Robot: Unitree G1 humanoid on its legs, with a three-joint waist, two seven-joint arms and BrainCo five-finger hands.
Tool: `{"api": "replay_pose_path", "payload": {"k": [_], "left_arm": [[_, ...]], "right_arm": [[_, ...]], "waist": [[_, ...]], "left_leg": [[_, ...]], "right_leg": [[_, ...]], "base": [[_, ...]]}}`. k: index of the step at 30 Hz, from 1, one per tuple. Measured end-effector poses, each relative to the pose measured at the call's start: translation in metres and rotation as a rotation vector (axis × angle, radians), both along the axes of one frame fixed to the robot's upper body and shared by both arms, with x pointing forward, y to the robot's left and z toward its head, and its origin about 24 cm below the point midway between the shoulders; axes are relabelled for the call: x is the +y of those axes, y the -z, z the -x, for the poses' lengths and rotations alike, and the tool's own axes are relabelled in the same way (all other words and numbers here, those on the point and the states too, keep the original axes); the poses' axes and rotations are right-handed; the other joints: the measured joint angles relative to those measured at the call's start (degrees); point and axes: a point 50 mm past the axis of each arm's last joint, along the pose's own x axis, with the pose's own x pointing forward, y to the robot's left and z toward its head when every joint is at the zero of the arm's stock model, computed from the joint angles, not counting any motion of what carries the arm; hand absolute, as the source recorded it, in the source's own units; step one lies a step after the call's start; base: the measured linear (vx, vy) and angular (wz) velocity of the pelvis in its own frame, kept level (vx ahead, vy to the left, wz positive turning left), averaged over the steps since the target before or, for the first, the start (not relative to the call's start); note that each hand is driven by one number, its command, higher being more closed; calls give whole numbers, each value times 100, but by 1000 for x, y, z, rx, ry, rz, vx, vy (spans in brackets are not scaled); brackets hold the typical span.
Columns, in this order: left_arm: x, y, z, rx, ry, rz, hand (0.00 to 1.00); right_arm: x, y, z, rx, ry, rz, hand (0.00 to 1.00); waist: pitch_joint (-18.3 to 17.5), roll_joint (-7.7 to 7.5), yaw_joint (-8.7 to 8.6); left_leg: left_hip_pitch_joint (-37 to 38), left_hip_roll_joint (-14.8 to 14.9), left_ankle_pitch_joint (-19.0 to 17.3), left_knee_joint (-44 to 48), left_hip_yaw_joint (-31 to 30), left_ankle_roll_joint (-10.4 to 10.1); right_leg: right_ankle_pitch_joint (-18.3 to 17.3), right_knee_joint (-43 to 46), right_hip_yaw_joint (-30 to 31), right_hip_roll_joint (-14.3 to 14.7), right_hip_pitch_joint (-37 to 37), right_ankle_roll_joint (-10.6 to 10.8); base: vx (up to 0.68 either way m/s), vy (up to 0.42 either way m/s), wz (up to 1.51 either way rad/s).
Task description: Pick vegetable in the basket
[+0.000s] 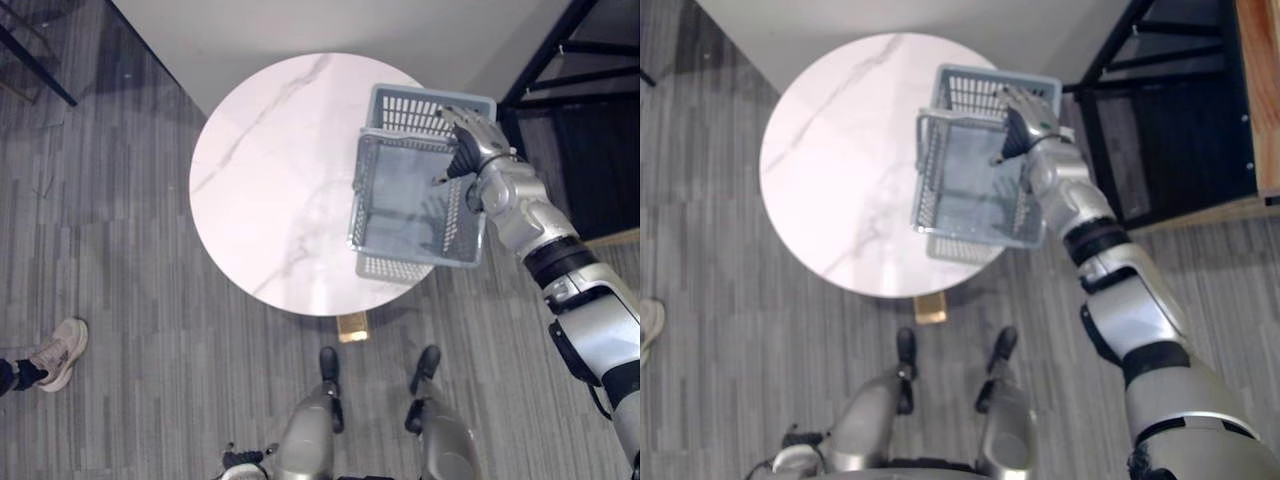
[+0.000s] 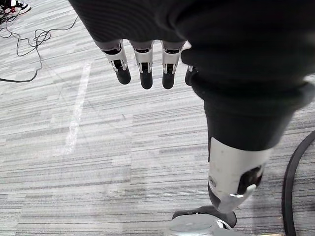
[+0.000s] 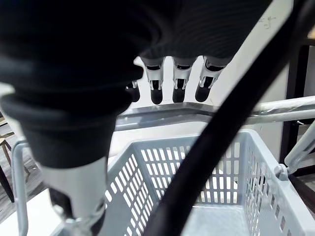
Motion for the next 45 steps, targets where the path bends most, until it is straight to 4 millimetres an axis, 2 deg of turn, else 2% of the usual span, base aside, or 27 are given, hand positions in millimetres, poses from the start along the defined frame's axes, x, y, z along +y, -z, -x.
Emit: {"api": "replay_pose_path", "payload": {"k": [6, 11, 18, 27, 31, 35, 38, 42, 44, 45], "left_arm": [[-2, -3, -12, -27, 25, -4, 0], [-2, -3, -14, -26, 45, -10, 0], [-3, -4, -14, -27, 53, -13, 0], [-3, -4, -15, -26, 54, -14, 0], [-3, -4, -15, -25, 53, -14, 0], [-2, -3, -13, -11, 40, -11, 0], [2, -3, -10, 0, 10, -4, 0], [5, 0, 2, 40, 4, 2, 0], [9, 4, 17, 83, -17, 16, 0], [10, 5, 20, 91, -24, 18, 0]], "right_arm": [[-6, 1, -2, 2, 32, -29, 100], [-17, 4, -4, 19, 86, -56, 100], [-23, 10, -6, 44, 118, -53, 100], [-14, 13, -6, 47, 103, -61, 100], [-5, 17, -5, 56, 69, -9, 100], [14, 20, 10, 15, -55, 91, 100], [22, 29, 29, -10, -162, 87, 100], [18, 52, 51, 40, -251, 66, 100], [10, 74, 68, 105, -282, 70, 100], [8, 78, 72, 117, -288, 73, 100]], "waist": [[70, 5, 2], [88, 7, 3], [97, 21, 1], [101, 26, 4], [100, 25, -9], [92, 12, -25], [54, -24, -95], [-264, -109, -192], [-601, -177, -233], [-670, -204, -273]], "left_leg": [[-97, 0, 74, -13, -27, -13], [-104, 4, 87, -15, -38, -16], [-106, -2, 173, -120, -72, -26], [-58, 2, 184, -126, -42, -24], [60, 25, 184, -126, -9, -24], [231, 63, 183, -179, 117, -26], [421, 89, 181, -220, 169, -29], [583, 107, 180, -287, 247, -30], [722, 109, 162, -371, 312, -55], [752, 109, 162, -393, 328, -55]], "right_leg": [[0, -1, -13, 5, -86, 0], [0, -2, -18, 11, -86, 0], [0, -21, -73, 15, -97, 0], [0, -24, -44, 19, -72, 0], [0, -25, 3, 24, 25, 0], [0, -27, 119, 56, 93, 0], [0, -54, 176, 97, 244, 0], [9, -146, 228, 139, 378, 13], [15, -230, 321, 171, 464, 23], [15, -233, 339, 177, 474, 24]], "base": [[-1, 2, 1], [0, 0, 0], [10, 5, 4], [3, 2, -1], [11, 6, -6], [1, -1, -13], [0, -7, -12], [17, -16, -10], [20, -16, -19], [23, -17, -17]]}}
